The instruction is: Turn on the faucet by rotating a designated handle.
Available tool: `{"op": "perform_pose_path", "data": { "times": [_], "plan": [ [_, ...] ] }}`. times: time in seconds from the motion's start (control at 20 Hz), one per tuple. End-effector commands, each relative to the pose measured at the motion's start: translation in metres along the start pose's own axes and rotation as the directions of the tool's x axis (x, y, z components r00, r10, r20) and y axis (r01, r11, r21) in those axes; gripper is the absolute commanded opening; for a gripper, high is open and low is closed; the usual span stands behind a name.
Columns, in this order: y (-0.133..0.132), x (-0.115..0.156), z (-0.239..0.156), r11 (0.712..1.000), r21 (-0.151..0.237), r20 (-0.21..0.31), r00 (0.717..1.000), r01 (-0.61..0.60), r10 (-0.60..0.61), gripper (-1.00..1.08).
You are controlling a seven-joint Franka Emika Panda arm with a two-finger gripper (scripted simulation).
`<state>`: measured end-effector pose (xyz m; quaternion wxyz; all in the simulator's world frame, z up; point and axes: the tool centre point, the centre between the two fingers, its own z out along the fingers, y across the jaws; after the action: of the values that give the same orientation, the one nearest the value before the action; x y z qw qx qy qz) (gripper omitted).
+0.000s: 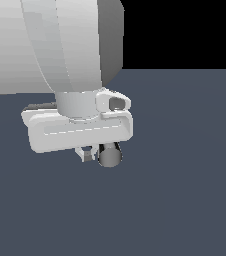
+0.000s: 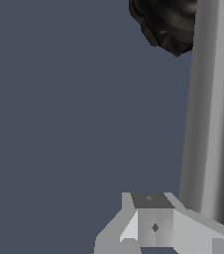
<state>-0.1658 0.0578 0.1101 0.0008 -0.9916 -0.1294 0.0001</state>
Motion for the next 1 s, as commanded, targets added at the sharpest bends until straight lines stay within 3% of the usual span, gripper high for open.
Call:
{"op": "perform_pose_path", "data": {
  "times": [0.0, 0.95],
  "plan": [
    [0.0, 0.0, 0.0, 1.0, 0.0, 0.0, 1.0, 0.0, 0.0, -1.0],
    [0.091, 0.007, 0.001, 1.0, -0.001, 0.0, 1.0, 0.001, -0.001, -1.0]
  ]
}}
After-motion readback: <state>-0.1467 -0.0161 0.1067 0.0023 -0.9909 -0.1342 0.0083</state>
